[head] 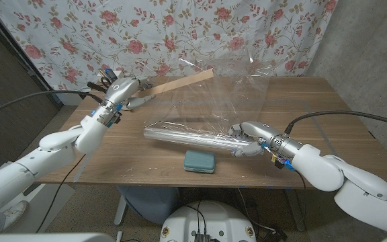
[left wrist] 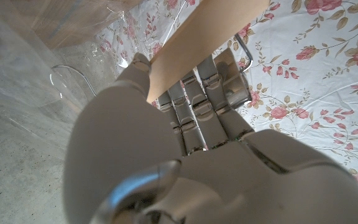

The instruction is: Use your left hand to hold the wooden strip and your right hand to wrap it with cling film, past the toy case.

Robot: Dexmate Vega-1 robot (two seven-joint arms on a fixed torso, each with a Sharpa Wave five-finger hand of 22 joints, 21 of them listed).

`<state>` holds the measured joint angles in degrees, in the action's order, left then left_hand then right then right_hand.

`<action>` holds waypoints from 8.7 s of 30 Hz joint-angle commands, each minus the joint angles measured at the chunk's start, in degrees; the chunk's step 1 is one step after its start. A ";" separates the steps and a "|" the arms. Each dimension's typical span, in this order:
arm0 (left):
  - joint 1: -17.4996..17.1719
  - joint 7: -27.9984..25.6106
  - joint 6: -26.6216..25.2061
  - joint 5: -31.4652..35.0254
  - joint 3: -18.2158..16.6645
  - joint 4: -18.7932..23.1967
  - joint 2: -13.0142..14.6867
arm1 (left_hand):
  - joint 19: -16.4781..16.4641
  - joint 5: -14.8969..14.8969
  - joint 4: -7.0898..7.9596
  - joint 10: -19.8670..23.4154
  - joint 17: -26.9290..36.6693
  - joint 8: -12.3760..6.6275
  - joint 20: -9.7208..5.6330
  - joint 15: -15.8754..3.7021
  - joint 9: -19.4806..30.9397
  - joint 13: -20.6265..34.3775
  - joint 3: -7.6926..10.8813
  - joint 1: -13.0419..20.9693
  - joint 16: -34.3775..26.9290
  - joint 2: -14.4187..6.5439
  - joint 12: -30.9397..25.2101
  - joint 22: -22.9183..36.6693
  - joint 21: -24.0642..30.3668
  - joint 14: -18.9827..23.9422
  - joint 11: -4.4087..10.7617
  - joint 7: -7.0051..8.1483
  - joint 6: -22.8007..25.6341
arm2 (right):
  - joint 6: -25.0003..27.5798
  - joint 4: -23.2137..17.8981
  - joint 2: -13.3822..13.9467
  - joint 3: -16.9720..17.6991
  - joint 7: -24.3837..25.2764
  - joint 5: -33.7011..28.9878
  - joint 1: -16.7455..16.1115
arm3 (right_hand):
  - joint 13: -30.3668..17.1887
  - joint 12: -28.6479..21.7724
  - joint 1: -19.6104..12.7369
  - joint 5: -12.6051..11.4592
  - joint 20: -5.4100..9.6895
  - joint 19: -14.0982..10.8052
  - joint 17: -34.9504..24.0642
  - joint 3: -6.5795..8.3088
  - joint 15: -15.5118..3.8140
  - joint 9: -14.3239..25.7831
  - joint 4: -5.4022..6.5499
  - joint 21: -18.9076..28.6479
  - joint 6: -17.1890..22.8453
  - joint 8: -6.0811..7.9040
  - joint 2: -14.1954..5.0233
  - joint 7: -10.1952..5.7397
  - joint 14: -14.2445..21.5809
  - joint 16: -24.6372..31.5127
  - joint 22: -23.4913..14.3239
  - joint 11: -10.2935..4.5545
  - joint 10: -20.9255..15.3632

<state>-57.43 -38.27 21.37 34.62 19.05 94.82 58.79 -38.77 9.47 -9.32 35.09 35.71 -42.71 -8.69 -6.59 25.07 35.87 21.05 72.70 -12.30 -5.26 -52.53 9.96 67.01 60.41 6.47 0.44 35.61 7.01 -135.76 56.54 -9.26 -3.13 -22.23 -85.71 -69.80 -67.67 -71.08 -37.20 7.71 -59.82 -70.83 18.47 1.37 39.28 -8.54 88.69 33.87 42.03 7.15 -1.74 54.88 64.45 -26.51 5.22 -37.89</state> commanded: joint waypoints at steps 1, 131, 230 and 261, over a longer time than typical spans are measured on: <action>-1.17 -1.02 1.51 -0.75 -0.93 -0.83 -0.53 | 0.35 0.46 0.04 2.41 0.23 -5.69 -0.11 -6.45 0.25 0.55 5.27 0.46 -0.37 -1.23 -1.72 0.11 0.45 6.16 2.48 3.42 3.12 | 2.98 1.10 1.43 -3.64 0.69 1.21 4.38 | -1.73 -23.02 -9.52 0.26 4.64 -1.16 0.02 5.96 -13.53 0.49 -0.52 0.39 0.56 0.52 -10.04 -0.31 11.32 20.90 -0.02 -14.41 -14.90; 0.42 2.40 3.68 4.65 -1.16 4.05 3.27 | 1.58 0.78 0.19 1.50 0.55 -7.27 -0.19 -6.64 -0.92 1.07 5.59 -0.65 -0.36 -1.74 -1.98 0.11 1.19 5.35 2.76 3.47 2.07 | 32.00 -9.60 9.86 -16.19 2.13 -15.72 8.37 | -1.79 -23.14 -11.99 -1.93 4.62 -3.18 0.19 7.77 -13.52 0.19 -1.11 1.01 0.90 1.85 -8.85 1.15 12.90 20.96 -3.35 -14.31 -15.77; 5.47 -3.35 7.23 14.85 8.51 -2.28 1.85 | 2.89 1.44 0.38 0.19 0.77 -8.77 -0.26 -6.84 -1.63 3.12 5.90 -1.89 -0.19 -2.31 -1.33 0.11 1.29 3.99 3.27 4.24 0.79 | 29.33 -9.94 -5.03 -12.70 -1.85 -38.90 10.28 | -1.79 -23.09 -12.35 -6.49 4.65 -3.82 0.23 8.85 -13.53 -0.77 -0.64 0.41 1.24 1.48 -7.91 1.26 14.69 19.00 -4.30 -14.11 -17.23; 10.98 -4.92 11.07 17.95 12.57 -6.68 -0.11 | 2.97 1.46 0.27 0.48 0.91 -9.31 -0.24 -6.83 -1.86 3.46 5.97 -2.05 -0.41 -2.28 -0.90 0.13 1.51 4.21 3.26 4.31 0.65 | 25.79 -9.00 -12.90 -15.63 -2.49 -46.01 11.56 | -1.79 -23.09 -12.38 -6.60 4.65 -3.88 0.22 8.64 -13.54 -0.82 -0.67 0.57 1.12 1.37 -7.93 1.17 14.74 18.58 -4.37 -14.08 -17.21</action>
<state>-50.17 -41.19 28.91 50.59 29.19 92.03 60.16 -36.12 10.45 -9.32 33.46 36.52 -43.37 -8.90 -8.02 23.07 35.89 21.05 70.41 -12.26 -6.91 -53.26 9.63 68.06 58.97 8.09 2.28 33.77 32.96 -145.82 47.56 -21.82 -5.27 -63.77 -75.48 -68.77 -70.28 -73.36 -43.43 7.16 -60.37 -70.56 22.26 1.37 38.35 -8.38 88.91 34.76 43.10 9.43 -0.38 54.90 66.45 -30.52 6.49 -39.16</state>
